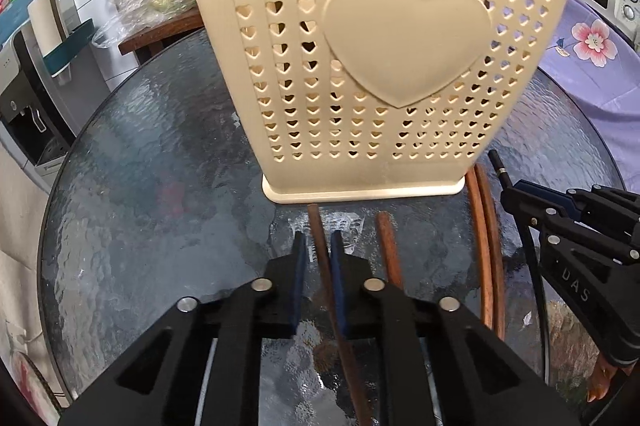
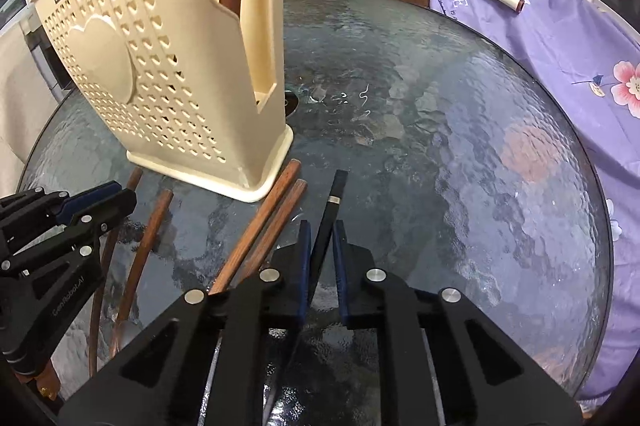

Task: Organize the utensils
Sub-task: 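Close the right tool on the black chopstick while the left tool grasps a brown chopstick, then lift both chopsticks and carry them above the caddy with both tools, then lower the chopsticks into the caddy and open both tools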

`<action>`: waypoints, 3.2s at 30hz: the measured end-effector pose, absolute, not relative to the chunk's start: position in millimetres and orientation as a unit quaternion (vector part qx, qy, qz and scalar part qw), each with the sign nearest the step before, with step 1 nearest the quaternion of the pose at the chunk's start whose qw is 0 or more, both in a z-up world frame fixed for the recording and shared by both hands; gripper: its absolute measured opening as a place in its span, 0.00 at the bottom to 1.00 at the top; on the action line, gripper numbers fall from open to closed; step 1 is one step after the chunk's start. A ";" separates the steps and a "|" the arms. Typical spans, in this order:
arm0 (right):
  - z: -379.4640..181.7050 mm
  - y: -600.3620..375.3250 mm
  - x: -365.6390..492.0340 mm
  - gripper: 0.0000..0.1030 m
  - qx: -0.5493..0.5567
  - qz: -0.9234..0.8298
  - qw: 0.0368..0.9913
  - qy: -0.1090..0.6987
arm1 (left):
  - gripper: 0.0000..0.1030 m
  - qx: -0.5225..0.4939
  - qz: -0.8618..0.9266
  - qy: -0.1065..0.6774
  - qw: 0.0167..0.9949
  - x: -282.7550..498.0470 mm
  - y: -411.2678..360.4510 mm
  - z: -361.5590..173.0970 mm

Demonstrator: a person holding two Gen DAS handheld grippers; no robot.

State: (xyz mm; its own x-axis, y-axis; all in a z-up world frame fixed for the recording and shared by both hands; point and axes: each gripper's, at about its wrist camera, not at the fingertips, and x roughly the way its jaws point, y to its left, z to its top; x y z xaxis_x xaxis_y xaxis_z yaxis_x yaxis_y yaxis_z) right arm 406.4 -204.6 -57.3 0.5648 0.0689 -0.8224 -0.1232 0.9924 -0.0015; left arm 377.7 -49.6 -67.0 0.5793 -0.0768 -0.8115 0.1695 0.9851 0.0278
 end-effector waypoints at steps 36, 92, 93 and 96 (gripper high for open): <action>51.8 -256.9 318.3 0.08 0.120 0.231 0.908 0.327 | 0.06 -0.049 -0.149 0.358 0.920 301.5 -11.1 29.6; 259.0 -239.0 326.4 0.07 0.049 0.250 0.945 0.206 | 0.06 -0.038 -0.164 0.166 0.972 279.9 -12.9 246.2; 264.4 -237.5 331.3 0.07 0.048 0.243 0.947 0.202 | 0.06 -0.039 -0.161 0.163 0.973 283.2 -13.6 251.6; 277.4 -233.2 346.2 0.07 0.045 0.227 0.954 0.188 | 0.06 -0.040 -0.143 0.145 0.978 296.1 -17.7 270.2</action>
State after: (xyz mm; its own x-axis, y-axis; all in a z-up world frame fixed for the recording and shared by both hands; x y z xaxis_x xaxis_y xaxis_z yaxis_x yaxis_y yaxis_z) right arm 346.2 -233.2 277.4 0.8259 0.4511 -0.3384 -0.4170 0.8925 0.1721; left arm 296.1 -17.7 270.2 0.9169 -0.2922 -0.2717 0.2689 0.9556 -0.1201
